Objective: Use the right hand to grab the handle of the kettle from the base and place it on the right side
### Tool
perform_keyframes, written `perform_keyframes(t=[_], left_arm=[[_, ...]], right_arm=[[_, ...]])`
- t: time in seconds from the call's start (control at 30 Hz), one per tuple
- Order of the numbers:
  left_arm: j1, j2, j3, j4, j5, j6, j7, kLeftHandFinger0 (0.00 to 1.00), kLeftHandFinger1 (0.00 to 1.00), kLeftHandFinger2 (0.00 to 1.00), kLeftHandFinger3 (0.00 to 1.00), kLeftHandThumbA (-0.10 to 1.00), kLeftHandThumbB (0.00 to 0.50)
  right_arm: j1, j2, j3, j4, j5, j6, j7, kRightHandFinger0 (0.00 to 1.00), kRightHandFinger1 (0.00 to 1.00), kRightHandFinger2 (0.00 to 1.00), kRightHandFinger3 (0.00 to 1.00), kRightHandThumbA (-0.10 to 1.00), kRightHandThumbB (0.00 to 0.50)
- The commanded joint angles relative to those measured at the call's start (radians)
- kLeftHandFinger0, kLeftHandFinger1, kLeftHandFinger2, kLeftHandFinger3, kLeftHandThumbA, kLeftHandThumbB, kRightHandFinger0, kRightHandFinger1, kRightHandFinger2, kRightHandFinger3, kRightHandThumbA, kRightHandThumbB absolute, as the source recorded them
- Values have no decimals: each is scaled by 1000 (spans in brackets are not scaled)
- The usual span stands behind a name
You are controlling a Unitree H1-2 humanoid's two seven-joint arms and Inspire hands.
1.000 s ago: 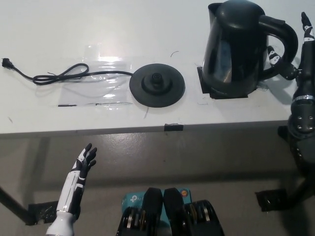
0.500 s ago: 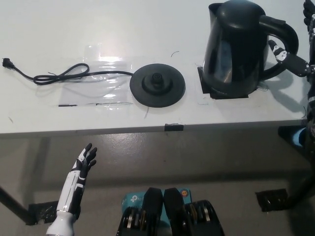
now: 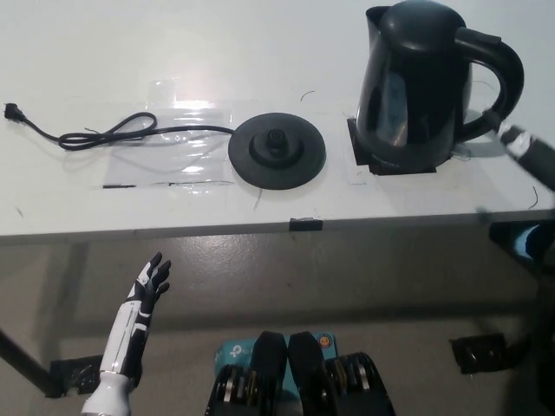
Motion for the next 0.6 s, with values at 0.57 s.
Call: perform_keyframes(t=[0.57], left_arm=[[-45,21,7,-8,5,-36,2,1000,1000,1000,1000,1000,500]], right_arm=[[300,82,171,107,-4,-55,98,1000,1000,1000,1000,1000,222]])
